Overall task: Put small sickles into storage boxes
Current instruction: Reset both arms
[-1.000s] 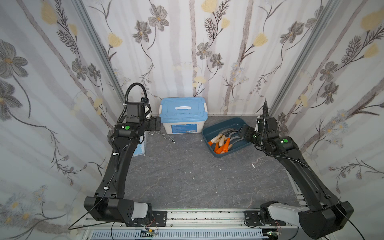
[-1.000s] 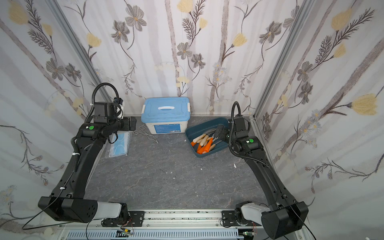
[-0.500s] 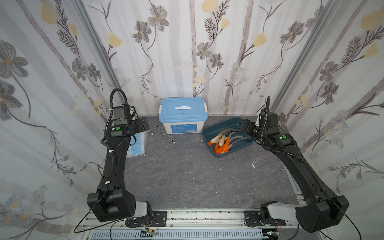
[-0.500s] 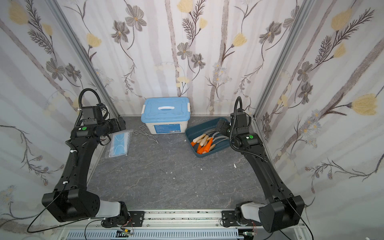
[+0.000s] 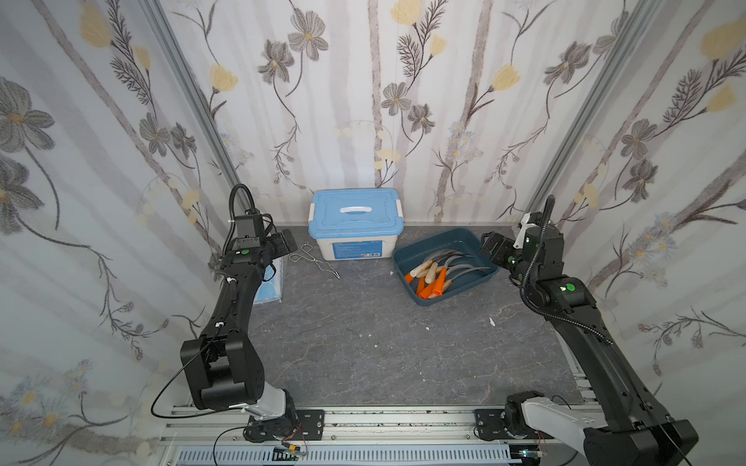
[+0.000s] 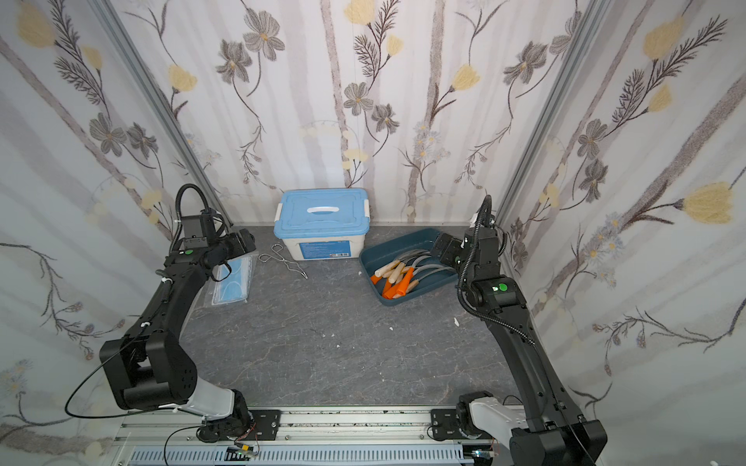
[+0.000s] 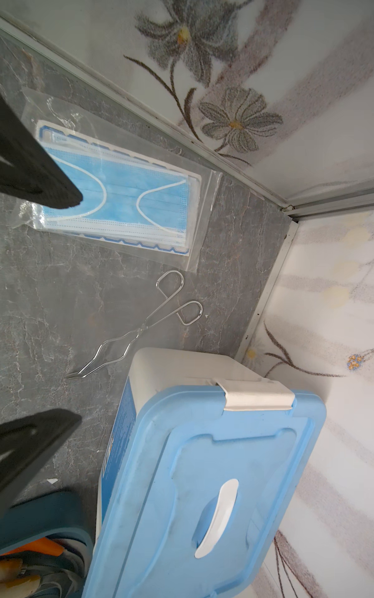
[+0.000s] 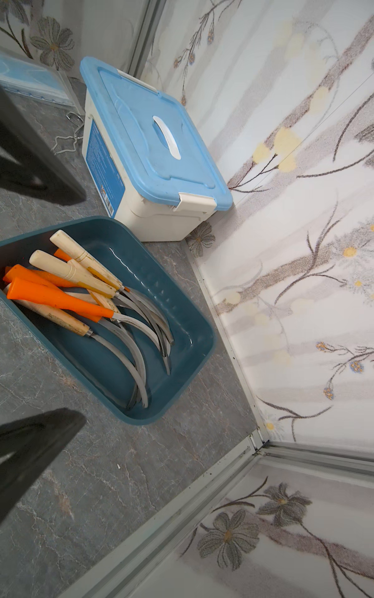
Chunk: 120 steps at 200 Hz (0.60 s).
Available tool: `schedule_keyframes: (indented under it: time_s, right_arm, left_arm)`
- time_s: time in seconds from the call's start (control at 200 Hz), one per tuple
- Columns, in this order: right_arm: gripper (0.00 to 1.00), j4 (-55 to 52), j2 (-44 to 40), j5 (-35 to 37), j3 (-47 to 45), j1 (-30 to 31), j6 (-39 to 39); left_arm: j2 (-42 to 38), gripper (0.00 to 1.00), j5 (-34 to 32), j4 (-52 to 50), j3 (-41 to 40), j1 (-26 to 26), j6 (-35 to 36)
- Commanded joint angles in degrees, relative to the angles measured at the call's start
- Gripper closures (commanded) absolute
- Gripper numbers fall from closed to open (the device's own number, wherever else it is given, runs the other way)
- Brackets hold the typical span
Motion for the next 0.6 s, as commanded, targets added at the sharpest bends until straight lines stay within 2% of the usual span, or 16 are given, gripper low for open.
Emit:
schedule_keyframes:
  time_s: [0.0,0.16,0.275,0.595]
  right_arm:
    - [0.00,3.23,-1.35,1.53,-1.29,-0.30,-1.17]
    - [0.00,1.40,-2.44,2.67,-1.87,-0.44,-1.68]
    - [0.00,1.66,-4.68,4.19,-2.40,-0.64,-1.57]
    - [0.00,1.37,-6.95,2.45,-4.06,-1.95,-1.72]
  left_arm:
    - [0.21,0.00,0.16,9.82,-3.29,-0.44,1.37]
    - [-1.62,0.00,-0.18,21.22,-12.64,-2.11,4.32]
    - [-2.52,0.00,0.33,24.67,-17.44,-3.50,7.89]
    - [-8.03,0.00,-0.37,37.26,-33.66,-3.83,7.48]
